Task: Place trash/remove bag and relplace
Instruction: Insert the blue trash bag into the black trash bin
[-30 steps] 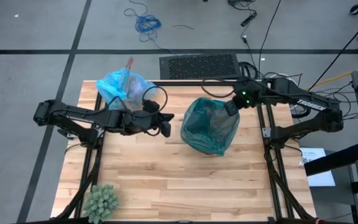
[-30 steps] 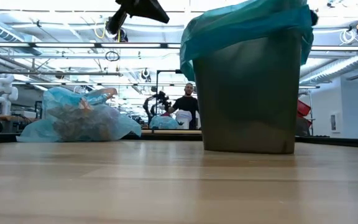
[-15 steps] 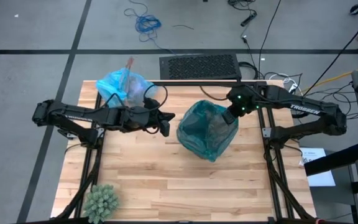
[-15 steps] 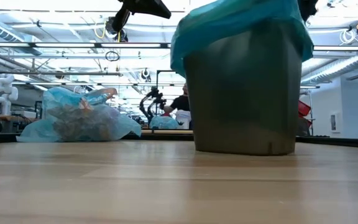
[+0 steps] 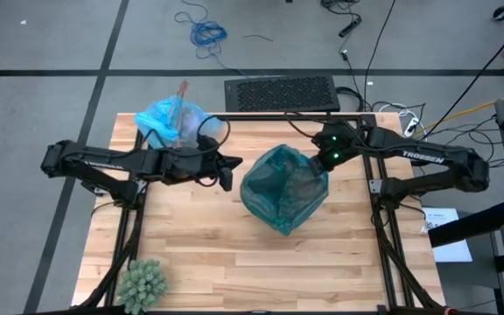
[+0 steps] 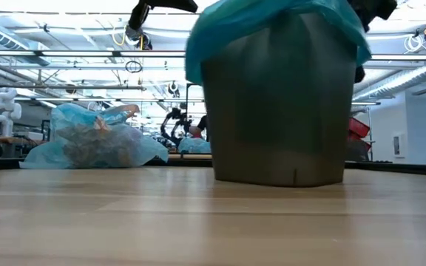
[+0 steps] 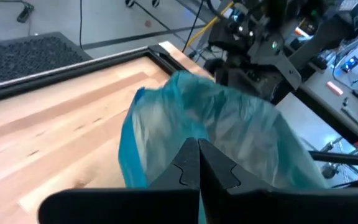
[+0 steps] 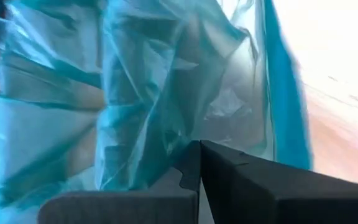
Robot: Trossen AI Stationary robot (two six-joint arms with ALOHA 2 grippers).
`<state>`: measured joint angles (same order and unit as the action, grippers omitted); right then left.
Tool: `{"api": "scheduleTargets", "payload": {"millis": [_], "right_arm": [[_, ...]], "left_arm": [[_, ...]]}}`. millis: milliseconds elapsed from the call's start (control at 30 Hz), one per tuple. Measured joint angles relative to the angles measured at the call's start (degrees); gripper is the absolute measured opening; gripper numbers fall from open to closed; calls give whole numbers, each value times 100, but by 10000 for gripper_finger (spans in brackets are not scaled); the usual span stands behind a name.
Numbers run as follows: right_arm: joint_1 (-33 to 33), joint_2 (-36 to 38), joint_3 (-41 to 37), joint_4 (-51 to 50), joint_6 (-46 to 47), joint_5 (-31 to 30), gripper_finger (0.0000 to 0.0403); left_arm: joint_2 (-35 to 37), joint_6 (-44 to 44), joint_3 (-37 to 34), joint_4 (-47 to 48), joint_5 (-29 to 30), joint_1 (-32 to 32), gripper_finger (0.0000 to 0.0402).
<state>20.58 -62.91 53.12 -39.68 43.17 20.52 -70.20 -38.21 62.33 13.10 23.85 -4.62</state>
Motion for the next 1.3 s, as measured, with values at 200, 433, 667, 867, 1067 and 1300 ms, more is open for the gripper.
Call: {"api": "scheduleTargets", "payload": {"millis": [200, 433, 667, 867, 1067, 1300], "right_arm": [[-209, -188, -9, 724, 263, 174, 0], [-278, -81, 343, 561, 286, -525, 0], [-299, -73, 1076, -960, 222, -717, 0], [-424, -113, 902, -2314, 601, -1173, 0], [-457, -124, 344, -1683, 738, -1101, 0], [-457, -234, -280, -891, 1034, -822, 0]], "left_arm": [[313, 115, 0, 298, 197, 4, 0], [496, 109, 0, 654, 292, 4, 0], [519, 111, 0, 746, 298, 4, 0], [519, 109, 0, 886, 307, 4, 0], [519, 109, 0, 893, 318, 4, 0], [519, 105, 0, 891, 320, 4, 0]]}}
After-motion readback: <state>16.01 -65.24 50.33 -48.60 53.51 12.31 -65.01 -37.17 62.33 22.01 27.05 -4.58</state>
